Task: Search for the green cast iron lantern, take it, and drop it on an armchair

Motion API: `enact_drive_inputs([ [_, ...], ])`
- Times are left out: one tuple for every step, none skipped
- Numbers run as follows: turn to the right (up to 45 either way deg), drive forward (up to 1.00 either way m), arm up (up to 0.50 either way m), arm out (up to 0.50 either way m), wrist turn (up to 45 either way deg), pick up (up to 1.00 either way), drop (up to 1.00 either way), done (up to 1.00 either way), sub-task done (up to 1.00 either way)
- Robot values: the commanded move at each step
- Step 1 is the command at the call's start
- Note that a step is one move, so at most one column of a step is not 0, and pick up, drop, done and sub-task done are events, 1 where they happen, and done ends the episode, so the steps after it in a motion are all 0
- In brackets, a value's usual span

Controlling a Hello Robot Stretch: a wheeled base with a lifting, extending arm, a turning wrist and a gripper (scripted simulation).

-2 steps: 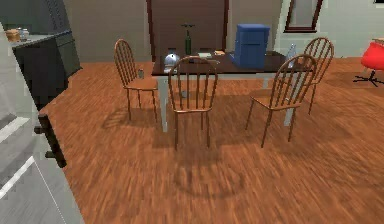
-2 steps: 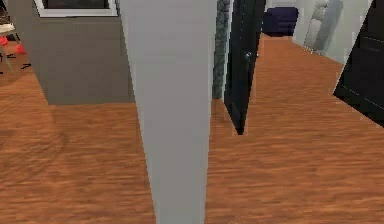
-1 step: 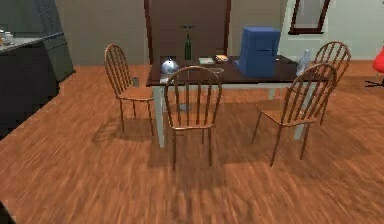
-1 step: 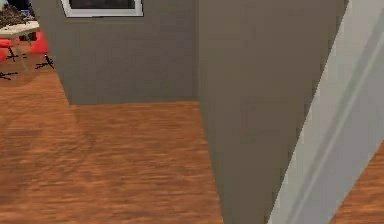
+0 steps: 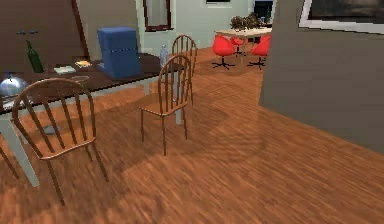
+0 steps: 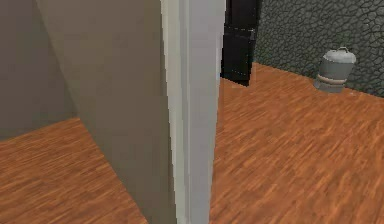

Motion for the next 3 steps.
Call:
enact_drive_inputs([
  [0.0, 0.20, 0.00, 0.00, 0.0, 0.00, 0.00, 0.00, 0.00],
  [18.0, 0.00, 0.00, 0.00, 0.0, 0.00, 0.00, 0.00, 0.00],
  [0.0, 1.00, 0.00, 0.00, 0.0, 0.00, 0.00, 0.00, 0.00],
])
